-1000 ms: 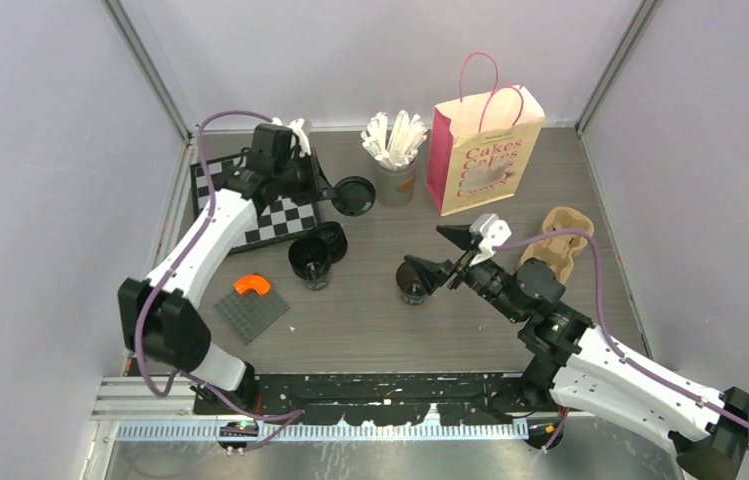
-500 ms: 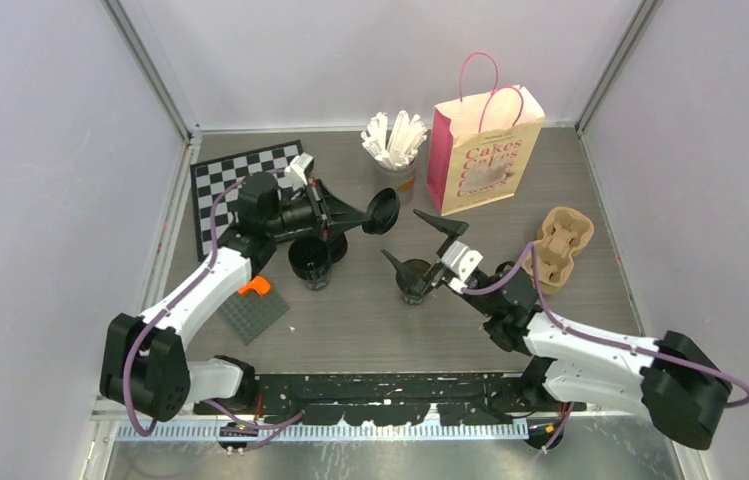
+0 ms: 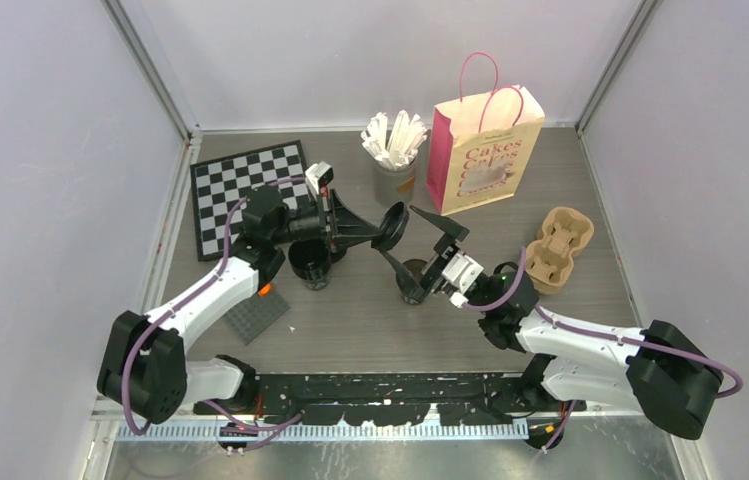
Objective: Pack the takeout coffee
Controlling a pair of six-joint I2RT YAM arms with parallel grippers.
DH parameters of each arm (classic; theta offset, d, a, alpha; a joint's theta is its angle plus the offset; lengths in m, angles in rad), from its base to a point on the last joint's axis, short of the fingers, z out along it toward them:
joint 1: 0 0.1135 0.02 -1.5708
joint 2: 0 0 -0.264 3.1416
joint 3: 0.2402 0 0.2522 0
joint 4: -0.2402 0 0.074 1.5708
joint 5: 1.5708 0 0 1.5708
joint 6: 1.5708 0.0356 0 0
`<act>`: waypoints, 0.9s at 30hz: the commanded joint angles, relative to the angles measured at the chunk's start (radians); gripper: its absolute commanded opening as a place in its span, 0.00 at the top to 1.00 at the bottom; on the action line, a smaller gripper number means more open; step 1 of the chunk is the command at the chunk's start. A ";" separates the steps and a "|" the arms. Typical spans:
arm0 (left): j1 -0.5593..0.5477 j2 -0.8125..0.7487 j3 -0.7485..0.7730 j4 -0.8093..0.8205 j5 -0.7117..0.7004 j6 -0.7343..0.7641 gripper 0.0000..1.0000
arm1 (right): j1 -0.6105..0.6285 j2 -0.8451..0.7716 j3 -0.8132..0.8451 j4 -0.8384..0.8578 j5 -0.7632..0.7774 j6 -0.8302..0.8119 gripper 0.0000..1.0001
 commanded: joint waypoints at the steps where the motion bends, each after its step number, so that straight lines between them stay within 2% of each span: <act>1: 0.001 -0.037 -0.012 0.068 0.044 -0.014 1.00 | -0.001 -0.035 0.038 0.062 -0.027 -0.028 0.06; 11: -0.005 -0.066 -0.046 0.067 0.037 -0.026 1.00 | 0.001 -0.050 0.049 0.000 -0.072 0.003 0.07; 27: -0.045 -0.064 -0.070 0.067 0.004 -0.017 1.00 | -0.001 -0.031 0.049 0.029 -0.074 0.027 0.07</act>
